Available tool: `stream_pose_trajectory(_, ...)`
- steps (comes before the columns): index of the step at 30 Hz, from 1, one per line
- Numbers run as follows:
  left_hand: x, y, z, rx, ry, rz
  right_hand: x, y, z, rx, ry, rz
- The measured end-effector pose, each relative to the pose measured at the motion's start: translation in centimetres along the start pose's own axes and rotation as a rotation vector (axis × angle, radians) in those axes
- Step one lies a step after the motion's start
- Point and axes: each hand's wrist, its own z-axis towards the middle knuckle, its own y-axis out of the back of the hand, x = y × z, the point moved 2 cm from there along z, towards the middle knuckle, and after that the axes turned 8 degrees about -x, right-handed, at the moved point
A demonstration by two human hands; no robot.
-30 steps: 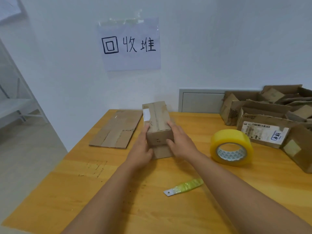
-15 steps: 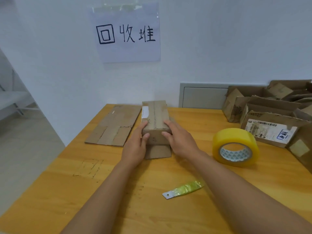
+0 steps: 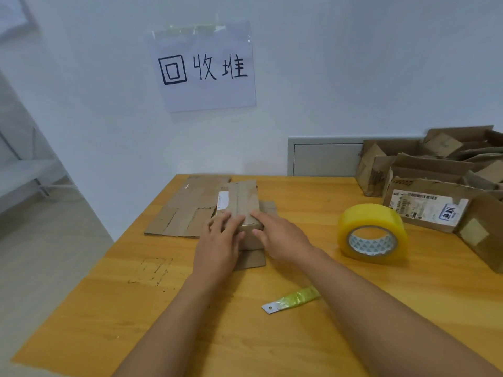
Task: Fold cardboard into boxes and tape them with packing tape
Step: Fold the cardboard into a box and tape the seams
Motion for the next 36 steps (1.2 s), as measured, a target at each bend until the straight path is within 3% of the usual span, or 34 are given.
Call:
stream_pose_trajectory(4, -0.7, -0.7, 0.0, -0.064, 0.002, 0.038, -1.2, 5.6, -1.3, -0.097, 0.059, -0.183)
stream_pose_trajectory(6, -1.0, -1.2, -0.2, -0.140, -0.043, 0.120, -3.0, 8.6, -2.2, -0.167, -0.001, -0.388)
stream_pose_trajectory(10, -1.8, -1.4, -0.4, -0.129, -0.093, 0.206, -5.8, 10.8, -4.0, 0.006, -0.320, -0.616)
stream_pose_trajectory(13, -2.3, -1.2, -0.6, -0.073, -0.060, 0.232, -7.2, 11.1, -4.8, 0.048, -0.366, -0.698)
stream_pose_trajectory(21, -3.3, -1.3, -0.7, -0.092, -0.038, 0.240, -10.7, 13.7, -5.7, 0.025, -0.429, -0.402)
stream_pose_trajectory(28, -3.6, -1.6, -0.8, -0.123, 0.000, 0.181, -12.0, 13.8, -6.3, -0.097, -0.448, -0.236)
stream_pose_trajectory(33, -3.7, -1.7, -0.9, -0.146, -0.004, 0.163, -14.0, 14.7, -7.5, -0.162, -0.474, 0.126)
stream_pose_trajectory(36, -3.8, -2.0, -0.9, -0.138, 0.020, 0.164, -14.3, 14.7, -7.6, -0.180, -0.455, -0.026)
